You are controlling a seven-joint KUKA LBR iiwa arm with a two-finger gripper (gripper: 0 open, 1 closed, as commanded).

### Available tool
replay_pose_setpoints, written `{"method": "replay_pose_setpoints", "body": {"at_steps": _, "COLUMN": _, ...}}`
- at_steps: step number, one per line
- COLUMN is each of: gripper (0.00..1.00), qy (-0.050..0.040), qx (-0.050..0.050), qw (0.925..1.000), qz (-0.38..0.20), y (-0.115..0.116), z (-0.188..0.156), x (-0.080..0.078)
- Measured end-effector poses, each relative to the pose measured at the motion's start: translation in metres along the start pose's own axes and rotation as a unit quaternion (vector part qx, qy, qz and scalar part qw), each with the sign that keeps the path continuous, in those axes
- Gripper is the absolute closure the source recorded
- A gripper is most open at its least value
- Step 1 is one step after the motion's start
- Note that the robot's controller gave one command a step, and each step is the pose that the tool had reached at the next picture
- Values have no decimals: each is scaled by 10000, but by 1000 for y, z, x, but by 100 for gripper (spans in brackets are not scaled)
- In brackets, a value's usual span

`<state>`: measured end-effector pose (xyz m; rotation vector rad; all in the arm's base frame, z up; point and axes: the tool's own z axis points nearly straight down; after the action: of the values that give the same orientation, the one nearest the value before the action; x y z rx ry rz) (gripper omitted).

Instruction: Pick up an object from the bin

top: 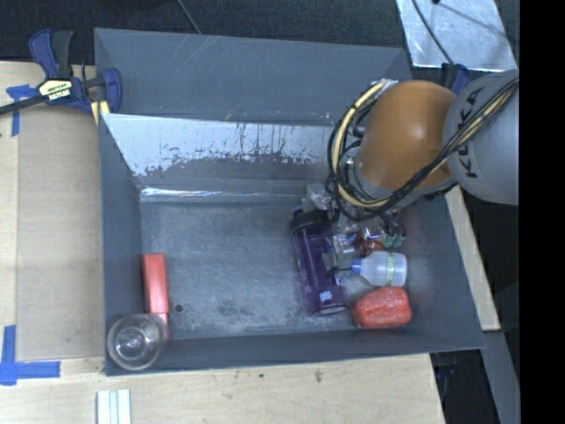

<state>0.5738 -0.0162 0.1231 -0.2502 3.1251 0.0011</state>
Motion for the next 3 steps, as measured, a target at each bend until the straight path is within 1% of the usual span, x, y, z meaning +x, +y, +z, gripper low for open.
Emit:
{"method": "replay_pose_setpoints", "body": {"at_steps": 1, "gripper": 0, "qy": 8, "qx": 9, "qw": 10000, "qz": -40, "y": -1, "z": 4, "x": -1}}
{"method": "replay_pose_setpoints", "body": {"at_steps": 2, "gripper": 0, "qy": 1, "qx": 5, "qw": 9981, "qz": -618, "y": 7, "z": 14, "x": -5}}
{"method": "replay_pose_setpoints", "body": {"at_steps": 3, "gripper": 0, "qy": -6, "qx": -3, "qw": 9966, "qz": -829, "y": -1, "z": 22, "x": -9}}
